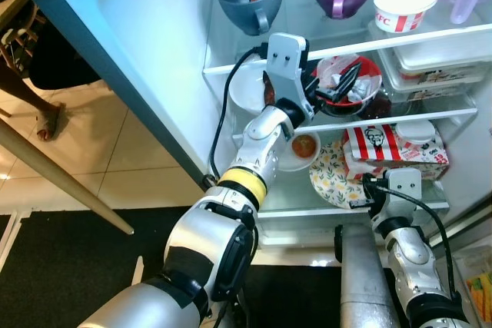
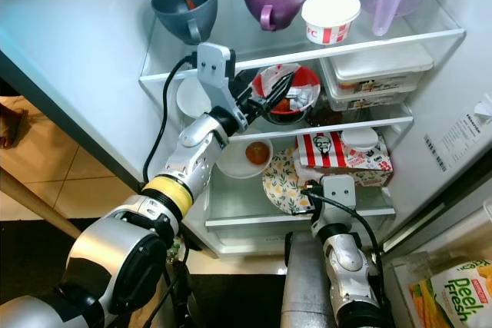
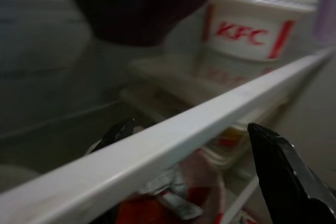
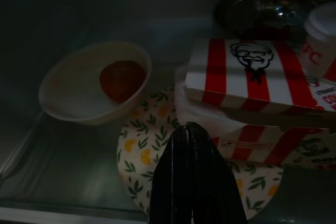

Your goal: Restocking fridge

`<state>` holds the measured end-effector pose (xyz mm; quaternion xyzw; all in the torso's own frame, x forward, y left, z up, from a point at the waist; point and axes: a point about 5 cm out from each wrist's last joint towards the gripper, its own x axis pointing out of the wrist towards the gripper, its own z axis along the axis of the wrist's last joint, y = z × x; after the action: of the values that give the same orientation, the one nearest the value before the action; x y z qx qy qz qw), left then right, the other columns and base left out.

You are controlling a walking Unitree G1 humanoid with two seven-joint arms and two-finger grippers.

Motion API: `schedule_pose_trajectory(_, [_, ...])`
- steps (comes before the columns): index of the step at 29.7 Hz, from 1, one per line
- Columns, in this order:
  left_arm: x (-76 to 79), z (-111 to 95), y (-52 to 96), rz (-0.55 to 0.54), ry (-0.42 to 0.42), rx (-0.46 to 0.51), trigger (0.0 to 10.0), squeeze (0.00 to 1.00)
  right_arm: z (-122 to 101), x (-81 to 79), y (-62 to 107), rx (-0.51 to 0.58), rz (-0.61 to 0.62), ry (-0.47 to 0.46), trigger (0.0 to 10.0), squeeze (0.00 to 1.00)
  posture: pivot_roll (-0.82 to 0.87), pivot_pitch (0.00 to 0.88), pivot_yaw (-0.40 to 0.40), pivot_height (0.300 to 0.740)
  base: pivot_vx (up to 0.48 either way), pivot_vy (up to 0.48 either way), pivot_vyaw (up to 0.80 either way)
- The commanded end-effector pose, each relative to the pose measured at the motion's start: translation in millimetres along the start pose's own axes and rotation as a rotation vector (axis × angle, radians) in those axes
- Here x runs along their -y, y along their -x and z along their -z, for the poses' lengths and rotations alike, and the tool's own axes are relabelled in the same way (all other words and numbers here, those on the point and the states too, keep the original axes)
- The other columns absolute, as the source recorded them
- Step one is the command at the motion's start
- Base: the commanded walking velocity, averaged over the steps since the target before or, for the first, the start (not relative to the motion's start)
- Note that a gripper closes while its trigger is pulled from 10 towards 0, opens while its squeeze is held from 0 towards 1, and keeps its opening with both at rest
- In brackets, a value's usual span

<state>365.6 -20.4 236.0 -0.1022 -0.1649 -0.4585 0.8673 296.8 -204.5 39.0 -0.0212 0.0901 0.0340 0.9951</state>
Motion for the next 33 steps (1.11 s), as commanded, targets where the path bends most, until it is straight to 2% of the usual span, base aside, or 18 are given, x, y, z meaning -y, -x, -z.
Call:
schedule_pose_trajectory(1, [49.7, 26.3, -8.5, 0.139, 0.097, -0.010, 10.0, 0.00, 2.6, -5.0, -0.7, -0.016, -0.016, -0.018, 10.0, 0.00, -0.18, 0.234, 0.209, 0.540, 0.000, 0.000, 0.00])
schedule_pose_trajectory(4, [56.5, 42.5, 7.8, 0.186, 0.081, -0.041, 10.0, 0.00, -0.2, -5.5, -3.2, -0.013, -0.023, -0.021, 10.0, 0.00, -0.18, 0.226, 0.207, 0.540, 0.000, 0.000, 0.00])
schedule_pose_trajectory(7, [56.0, 52.0, 24.1, 0.196, 0.098, -0.061, 10.0, 0.00, -2.6, -5.7, -5.7, -0.011, -0.028, -0.022, 10.0, 0.00, -0.17, 0.216, 0.206, 0.540, 0.000, 0.000, 0.00])
schedule_pose_trajectory(10, [55.3, 55.3, 30.2, 0.195, 0.108, -0.070, 10.0, 0.00, -3.5, -5.8, -6.5, -0.010, -0.029, -0.022, 10.0, 0.00, -0.17, 0.214, 0.205, 0.540, 0.000, 0.000, 0.00])
schedule_pose_trajectory(12, [53.7, 67.9, 49.0, 0.186, 0.125, -0.114, 10.0, 0.00, -4.4, -5.7, -8.0, -0.012, -0.033, -0.023, 10.0, 0.00, -0.17, 0.205, 0.201, 0.540, 0.000, 0.000, 0.00])
schedule_pose_trajectory(13, [53.7, 67.9, 49.0, 0.186, 0.125, -0.114, 10.0, 0.00, -4.4, -5.7, -8.0, -0.012, -0.033, -0.023, 10.0, 0.00, -0.17, 0.205, 0.201, 0.540, 0.000, 0.000, 0.00])
schedule_pose_trajectory(16, [55.3, 86.2, 74.4, 0.180, 0.121, -0.188, 10.0, 0.00, -5.4, -4.5, -9.4, -0.015, -0.035, -0.022, 10.0, 0.00, -0.16, 0.199, 0.195, 0.540, 0.000, 0.000, 0.00])
schedule_pose_trajectory(19, [56.3, 90.8, 81.6, 0.179, 0.109, -0.208, 10.0, 0.00, -5.8, -4.2, -9.9, -0.015, -0.036, -0.021, 10.0, 0.00, -0.16, 0.198, 0.195, 0.540, 0.000, 0.000, 0.00])
schedule_pose_trajectory(20, [58.7, 94.7, 91.2, 0.170, 0.103, -0.225, 10.0, 0.00, -6.6, -3.8, -10.7, -0.015, -0.038, -0.021, 10.0, 0.00, -0.15, 0.195, 0.189, 0.540, 0.000, 0.000, 0.00])
schedule_pose_trajectory(23, [58.7, 94.7, 91.2, 0.170, 0.103, -0.225, 10.0, 0.00, -6.6, -3.8, -10.7, -0.015, -0.038, -0.021, 10.0, 0.00, -0.15, 0.195, 0.189, 0.540, 0.000, 0.000, 0.00])
schedule_pose_trajectory(27, [62.0, 96.5, 102.8, 0.137, 0.106, -0.233, 10.0, 0.00, -6.6, -3.7, -12.3, -0.021, -0.046, -0.022, 10.0, 0.00, -0.15, 0.177, 0.181, 0.540, 0.000, 0.000, 0.00])
schedule_pose_trajectory(29, [62.0, 96.5, 102.8, 0.137, 0.106, -0.233, 10.0, 0.00, -6.6, -3.7, -12.3, -0.021, -0.046, -0.022, 10.0, 0.00, -0.15, 0.177, 0.181, 0.540, 0.000, 0.000, 0.00])
schedule_pose_trajectory(30, [61.9, 98.7, 110.9, 0.124, 0.099, -0.246, 10.0, 0.00, -6.0, -3.1, -12.7, -0.027, -0.047, -0.020, 10.0, 0.00, -0.15, 0.167, 0.177, 0.540, 0.000, 0.000, 0.00])
schedule_pose_trajectory(31, [61.9, 98.7, 110.9, 0.124, 0.099, -0.246, 10.0, 0.00, -6.0, -3.1, -12.7, -0.027, -0.047, -0.020, 10.0, 0.00, -0.15, 0.167, 0.177, 0.540, 0.000, 0.000, 0.00])
schedule_pose_trajectory(32, [60.8, 101.9, 123.3, 0.102, 0.111, -0.265, 10.0, 0.00, -4.8, -1.1, -12.7, -0.037, -0.042, -0.020, 10.0, 0.00, -0.14, 0.158, 0.173, 0.540, 0.000, 0.000, 0.00])
schedule_pose_trajectory(33, [60.8, 101.9, 123.3, 0.102, 0.111, -0.265, 10.0, 0.00, -4.8, -1.1, -12.7, -0.037, -0.042, -0.020, 10.0, 0.00, -0.14, 0.158, 0.173, 0.540, 0.000, 0.000, 0.00])
